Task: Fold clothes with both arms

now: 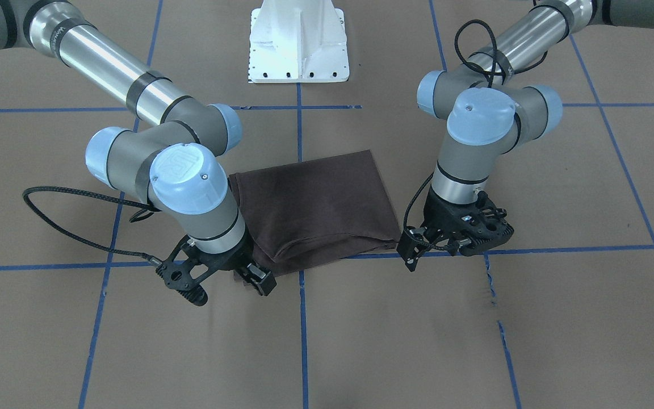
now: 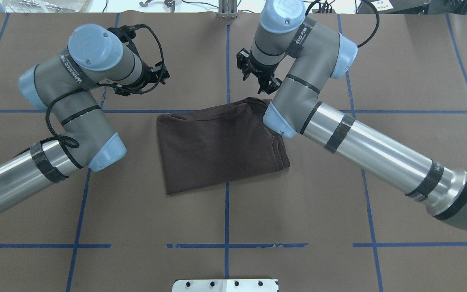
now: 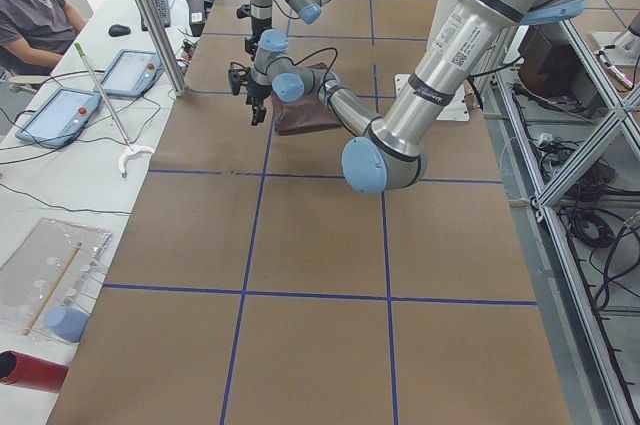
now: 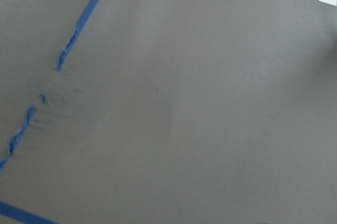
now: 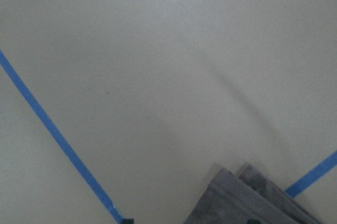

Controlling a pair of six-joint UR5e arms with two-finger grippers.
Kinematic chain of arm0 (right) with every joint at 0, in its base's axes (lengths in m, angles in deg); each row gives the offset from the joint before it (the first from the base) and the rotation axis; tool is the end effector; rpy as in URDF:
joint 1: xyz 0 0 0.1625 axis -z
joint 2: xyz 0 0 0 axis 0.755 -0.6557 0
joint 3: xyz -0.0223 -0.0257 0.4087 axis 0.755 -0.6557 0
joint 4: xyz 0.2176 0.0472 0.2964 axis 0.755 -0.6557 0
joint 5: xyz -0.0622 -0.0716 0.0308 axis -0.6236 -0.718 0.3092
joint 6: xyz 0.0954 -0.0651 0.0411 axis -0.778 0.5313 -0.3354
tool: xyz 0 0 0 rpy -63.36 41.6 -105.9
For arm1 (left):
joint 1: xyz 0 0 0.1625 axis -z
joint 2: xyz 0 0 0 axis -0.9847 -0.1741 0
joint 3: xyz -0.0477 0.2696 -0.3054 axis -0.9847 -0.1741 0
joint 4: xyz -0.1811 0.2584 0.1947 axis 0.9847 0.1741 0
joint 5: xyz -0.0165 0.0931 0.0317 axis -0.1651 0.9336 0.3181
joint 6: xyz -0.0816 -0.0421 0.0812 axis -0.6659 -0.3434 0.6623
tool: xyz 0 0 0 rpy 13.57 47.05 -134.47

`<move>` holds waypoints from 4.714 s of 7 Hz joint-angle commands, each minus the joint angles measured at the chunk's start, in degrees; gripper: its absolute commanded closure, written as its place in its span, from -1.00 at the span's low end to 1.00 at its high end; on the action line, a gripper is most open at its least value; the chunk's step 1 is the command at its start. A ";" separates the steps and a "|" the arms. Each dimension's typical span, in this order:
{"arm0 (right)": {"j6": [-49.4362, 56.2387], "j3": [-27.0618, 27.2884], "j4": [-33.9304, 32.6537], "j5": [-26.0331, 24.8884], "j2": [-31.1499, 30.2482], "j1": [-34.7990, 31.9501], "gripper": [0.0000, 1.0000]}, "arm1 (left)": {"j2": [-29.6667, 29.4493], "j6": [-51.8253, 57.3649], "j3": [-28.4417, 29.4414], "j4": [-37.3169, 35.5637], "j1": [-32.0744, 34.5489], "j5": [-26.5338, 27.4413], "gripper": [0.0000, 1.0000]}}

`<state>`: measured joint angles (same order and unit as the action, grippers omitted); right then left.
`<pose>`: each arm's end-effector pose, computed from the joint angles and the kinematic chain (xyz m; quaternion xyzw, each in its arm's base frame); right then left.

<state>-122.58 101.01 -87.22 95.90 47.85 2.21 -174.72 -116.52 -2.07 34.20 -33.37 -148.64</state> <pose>-0.4762 -0.6222 0.2606 -0.0757 -0.4130 0.3295 0.8457 0.4033 -0.5766 0.3146 0.1008 0.4189 -0.2263 0.8736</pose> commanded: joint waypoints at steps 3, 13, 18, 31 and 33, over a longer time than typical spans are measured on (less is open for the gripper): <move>28.04 8.65 -4.16 4.81 -13.80 -12.29 -1.00 | 8.97 18.96 -8.61 -0.56 8.90 -10.60 -1.00; 99.01 24.69 -14.48 16.08 -51.10 -45.21 -1.00 | 33.78 87.24 -2.13 3.30 38.39 -22.49 -1.00; 98.92 24.69 -15.53 19.06 -51.39 -45.21 -1.00 | 35.72 87.42 -10.48 -15.94 40.49 -27.21 -1.00; 88.29 31.63 -15.71 19.77 -58.16 -44.42 -1.00 | 36.25 77.50 -8.98 -15.51 40.76 -28.30 -1.00; 89.16 31.63 -15.71 19.95 -57.72 -44.42 -1.00 | 36.16 77.58 -8.89 -15.50 40.68 -28.30 -1.00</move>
<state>-33.95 132.64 -102.93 115.70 -10.21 -42.21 -138.51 -38.55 -11.03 18.68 7.38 -176.94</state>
